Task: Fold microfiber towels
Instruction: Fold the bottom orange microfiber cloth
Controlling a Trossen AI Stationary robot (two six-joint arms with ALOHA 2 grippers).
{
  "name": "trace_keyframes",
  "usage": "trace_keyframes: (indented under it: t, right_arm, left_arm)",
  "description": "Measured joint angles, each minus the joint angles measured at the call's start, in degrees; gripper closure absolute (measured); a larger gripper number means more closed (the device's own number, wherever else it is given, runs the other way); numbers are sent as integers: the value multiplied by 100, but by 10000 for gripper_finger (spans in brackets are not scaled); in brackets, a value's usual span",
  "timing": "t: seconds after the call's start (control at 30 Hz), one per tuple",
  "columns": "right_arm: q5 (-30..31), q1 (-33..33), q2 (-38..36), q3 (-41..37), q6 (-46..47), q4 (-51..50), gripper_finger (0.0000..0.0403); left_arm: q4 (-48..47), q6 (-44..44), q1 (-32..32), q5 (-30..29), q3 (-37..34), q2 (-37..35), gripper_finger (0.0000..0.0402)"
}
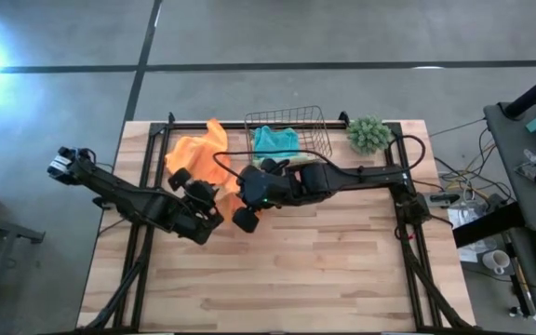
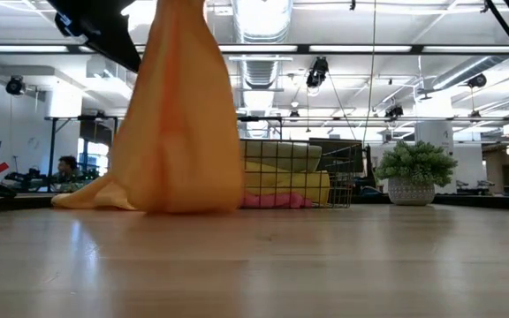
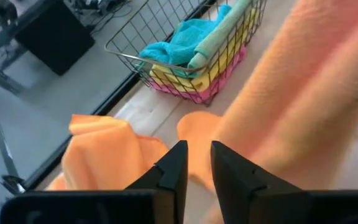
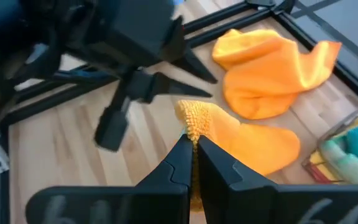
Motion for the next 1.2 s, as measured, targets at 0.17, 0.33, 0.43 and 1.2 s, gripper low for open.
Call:
trace_keyframes:
  t: [0.17, 0.33, 0.43, 1.2]
  right_arm:
    - [-98, 74, 0, 0, 0, 76, 394]
    - [36, 22, 0, 0, 55, 75, 394]
    - [50, -82, 0, 0, 61, 77, 394]
    - [52, -897, 0, -4, 57, 24, 394]
  left_arm:
    - [83, 397, 0, 58, -11, -4, 355]
    - [244, 377, 0, 760, -22, -4, 356]
    - [254, 377, 0, 1053, -26, -7, 351]
    - [1032, -628, -1129, 1152, -1024, -94, 242]
